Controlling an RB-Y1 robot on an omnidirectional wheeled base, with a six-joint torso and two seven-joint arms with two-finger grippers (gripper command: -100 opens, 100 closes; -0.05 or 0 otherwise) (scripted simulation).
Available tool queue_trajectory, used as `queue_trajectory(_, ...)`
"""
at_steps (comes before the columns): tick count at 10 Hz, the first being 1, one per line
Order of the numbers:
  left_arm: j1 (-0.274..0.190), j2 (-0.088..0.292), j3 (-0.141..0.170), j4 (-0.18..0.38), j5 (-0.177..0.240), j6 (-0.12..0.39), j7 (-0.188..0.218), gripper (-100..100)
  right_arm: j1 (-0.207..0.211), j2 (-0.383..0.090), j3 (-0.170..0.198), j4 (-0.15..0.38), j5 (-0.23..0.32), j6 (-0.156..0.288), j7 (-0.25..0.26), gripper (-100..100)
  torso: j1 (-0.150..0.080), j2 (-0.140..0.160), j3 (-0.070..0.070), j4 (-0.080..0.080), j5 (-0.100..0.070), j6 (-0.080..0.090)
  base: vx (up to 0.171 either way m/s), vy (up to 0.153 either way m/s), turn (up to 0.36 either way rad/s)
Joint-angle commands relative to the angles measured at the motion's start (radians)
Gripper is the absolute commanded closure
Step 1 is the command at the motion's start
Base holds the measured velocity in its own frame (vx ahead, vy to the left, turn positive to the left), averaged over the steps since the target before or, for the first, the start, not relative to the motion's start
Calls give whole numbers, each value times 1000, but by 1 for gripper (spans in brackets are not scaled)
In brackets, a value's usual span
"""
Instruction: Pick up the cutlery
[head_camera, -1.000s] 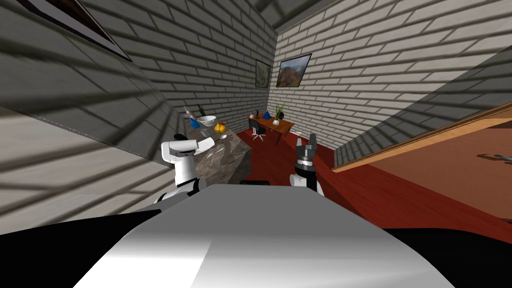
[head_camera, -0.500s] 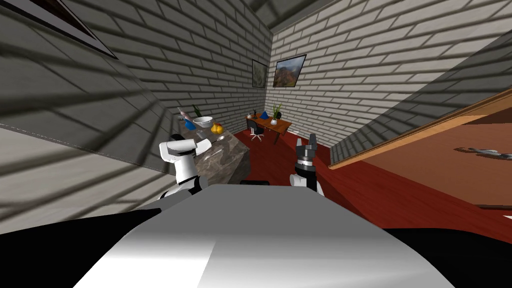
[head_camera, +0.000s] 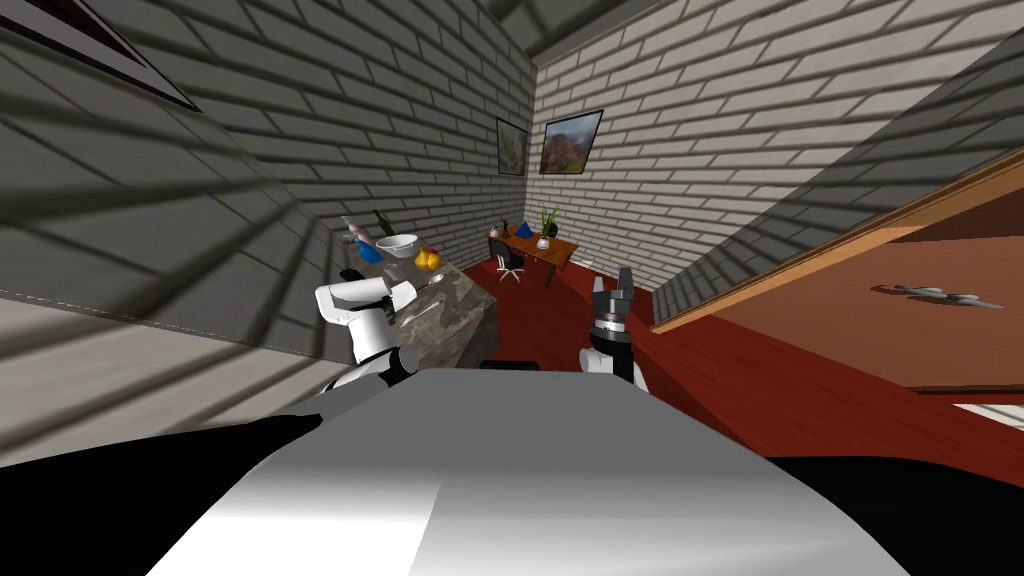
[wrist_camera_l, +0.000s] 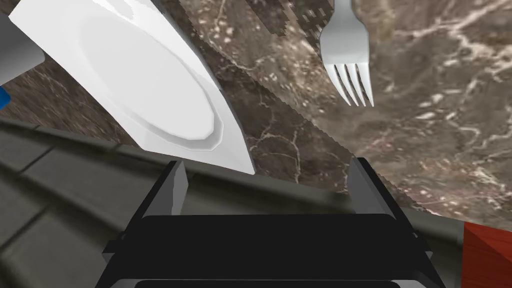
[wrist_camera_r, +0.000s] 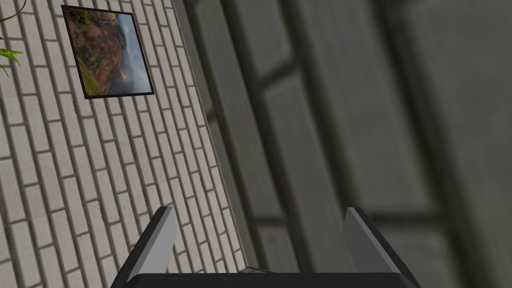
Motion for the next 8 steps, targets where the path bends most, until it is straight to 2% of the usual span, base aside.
queue_trajectory(1,-2,-5,13,3,2,31,0,-100,0,0,0,0,0,0,0,0,0,0,0,0,0,0,13,3,-44)
queue_trajectory(3,-25,-11,55,35,6,101,5,-100,0,0,0,0,0,0,0,0,0,1,1,0,0,0,6,2,-89)
queue_trajectory(4,-25,-11,55,35,6,108,5,-100,0,0,0,0,0,0,0,0,0,1,1,0,0,0,-1,4,-31)
queue_trajectory(8,-56,-14,108,74,9,208,10,-100,0,0,0,0,0,0,0,0,0,2,1,0,0,0,0,4,-43)
